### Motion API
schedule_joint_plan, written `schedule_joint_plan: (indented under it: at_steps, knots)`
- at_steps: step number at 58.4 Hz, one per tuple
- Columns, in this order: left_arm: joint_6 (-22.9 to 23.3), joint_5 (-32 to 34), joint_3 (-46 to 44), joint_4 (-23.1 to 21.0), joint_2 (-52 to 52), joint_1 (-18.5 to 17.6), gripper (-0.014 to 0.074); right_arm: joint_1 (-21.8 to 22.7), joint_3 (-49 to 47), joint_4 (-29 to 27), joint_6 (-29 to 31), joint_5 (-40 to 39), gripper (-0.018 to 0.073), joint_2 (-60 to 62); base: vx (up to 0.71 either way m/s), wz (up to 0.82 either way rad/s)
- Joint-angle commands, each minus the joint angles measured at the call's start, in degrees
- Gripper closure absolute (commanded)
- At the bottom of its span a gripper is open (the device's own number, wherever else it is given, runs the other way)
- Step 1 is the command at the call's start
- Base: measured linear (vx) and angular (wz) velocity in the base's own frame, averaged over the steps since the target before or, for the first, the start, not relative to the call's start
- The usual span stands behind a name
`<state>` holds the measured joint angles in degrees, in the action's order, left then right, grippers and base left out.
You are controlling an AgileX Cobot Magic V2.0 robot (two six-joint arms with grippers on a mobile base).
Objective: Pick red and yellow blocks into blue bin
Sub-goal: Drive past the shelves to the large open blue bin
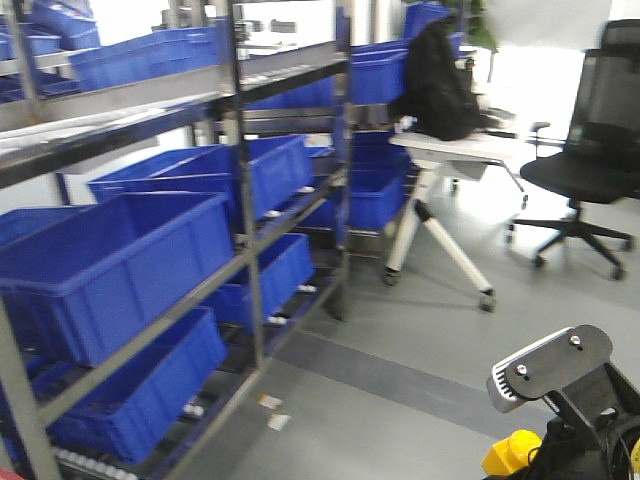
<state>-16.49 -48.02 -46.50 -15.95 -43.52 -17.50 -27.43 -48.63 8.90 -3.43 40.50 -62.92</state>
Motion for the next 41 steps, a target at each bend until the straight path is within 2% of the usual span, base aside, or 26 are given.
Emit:
schedule_joint_plan:
  at_steps: [1, 21, 41]
  knots:
    - [0.21, 3.41, -1.41, -1.34, 0.03, -0.12, 0.0362, -0.04, -1.63, 0.95, 0.49, -3.32, 0.0335, 1.25, 0.33, 0.41]
    - [0.21, 3.41, -1.41, -1.34, 0.03, -0.12, 0.0362, -0.04, -1.63, 0.95, 0.49, -3.26, 0.0335, 1.25, 0.28, 0.5]
    - [0.21, 3.42, -1.41, -1.34, 0.1, -0.12, 0.0362, -0.04, -1.63, 0.95, 0.49, -3.26, 0.0335, 1.25, 0.19, 0.67]
